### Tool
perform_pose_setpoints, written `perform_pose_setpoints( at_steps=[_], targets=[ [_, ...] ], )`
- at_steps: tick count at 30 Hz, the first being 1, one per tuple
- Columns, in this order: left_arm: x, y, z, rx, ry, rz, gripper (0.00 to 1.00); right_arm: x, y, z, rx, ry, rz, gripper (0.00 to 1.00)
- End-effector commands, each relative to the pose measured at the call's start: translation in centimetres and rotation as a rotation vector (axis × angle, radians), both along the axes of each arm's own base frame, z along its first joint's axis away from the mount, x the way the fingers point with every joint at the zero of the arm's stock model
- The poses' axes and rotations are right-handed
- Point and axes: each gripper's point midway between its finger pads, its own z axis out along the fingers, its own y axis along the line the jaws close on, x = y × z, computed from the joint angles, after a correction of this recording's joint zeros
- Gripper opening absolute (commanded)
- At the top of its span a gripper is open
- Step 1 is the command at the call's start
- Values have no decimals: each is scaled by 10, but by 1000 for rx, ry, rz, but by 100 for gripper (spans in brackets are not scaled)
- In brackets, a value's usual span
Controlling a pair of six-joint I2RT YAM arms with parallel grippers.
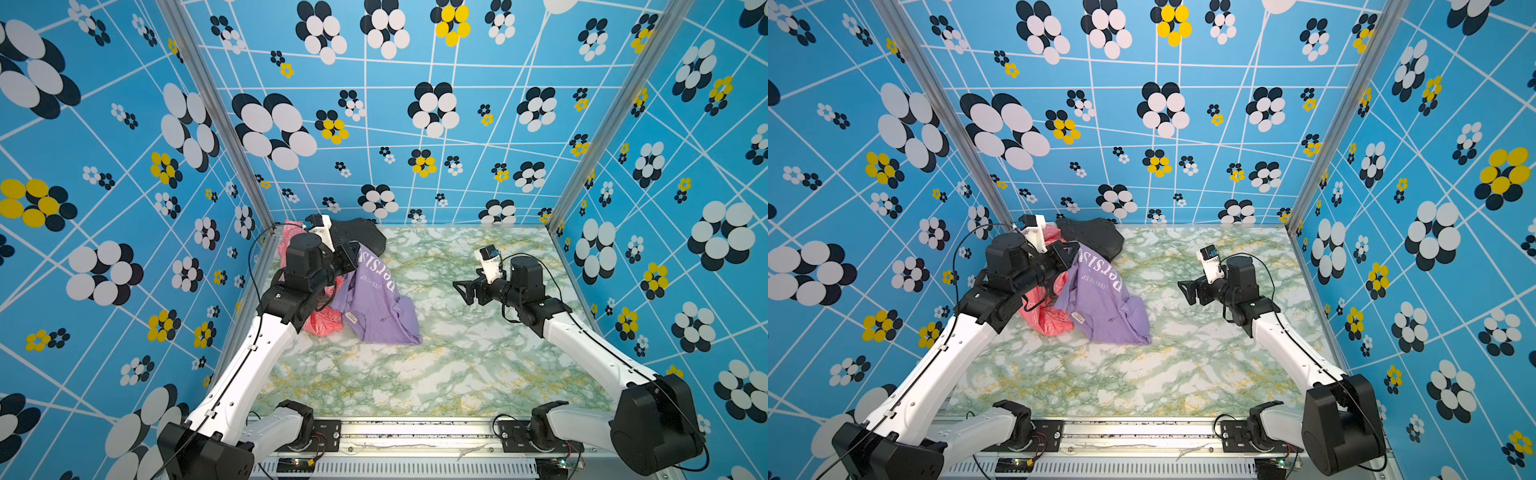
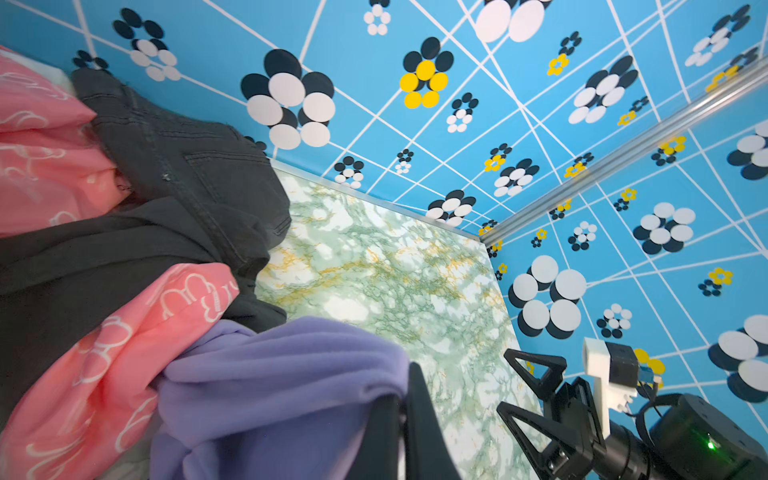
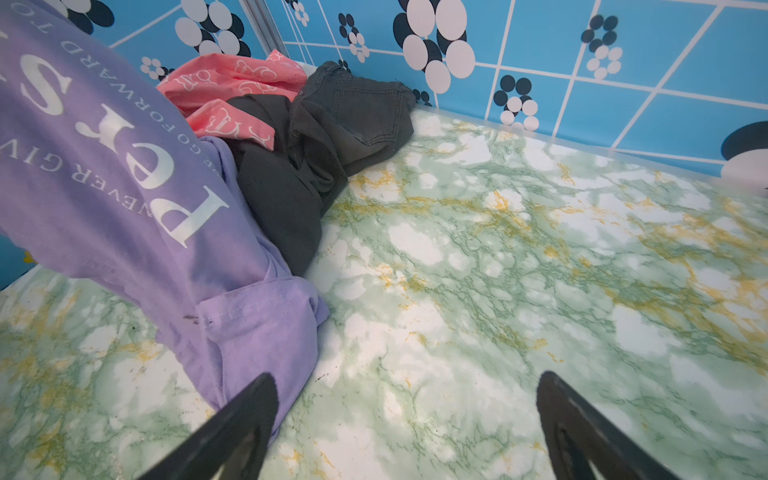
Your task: Pick out a specific cloth from the pile
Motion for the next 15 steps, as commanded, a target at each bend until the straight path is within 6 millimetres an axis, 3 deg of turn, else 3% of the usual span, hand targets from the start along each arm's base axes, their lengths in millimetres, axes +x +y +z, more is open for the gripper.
perform_pose_setpoints(
  at_steps=[1,7,15],
  targets=[
    [-5,-26,38,20,-148,-137,0,-3,14,13,15,-10,72,99],
    [-9,-58,32,82,-156,-263,0,-7,29,30,39,-28,139,99],
    [-17,-92,4,174,-125,-409,0,-14,57,48,65,-45,246,98]
  ],
)
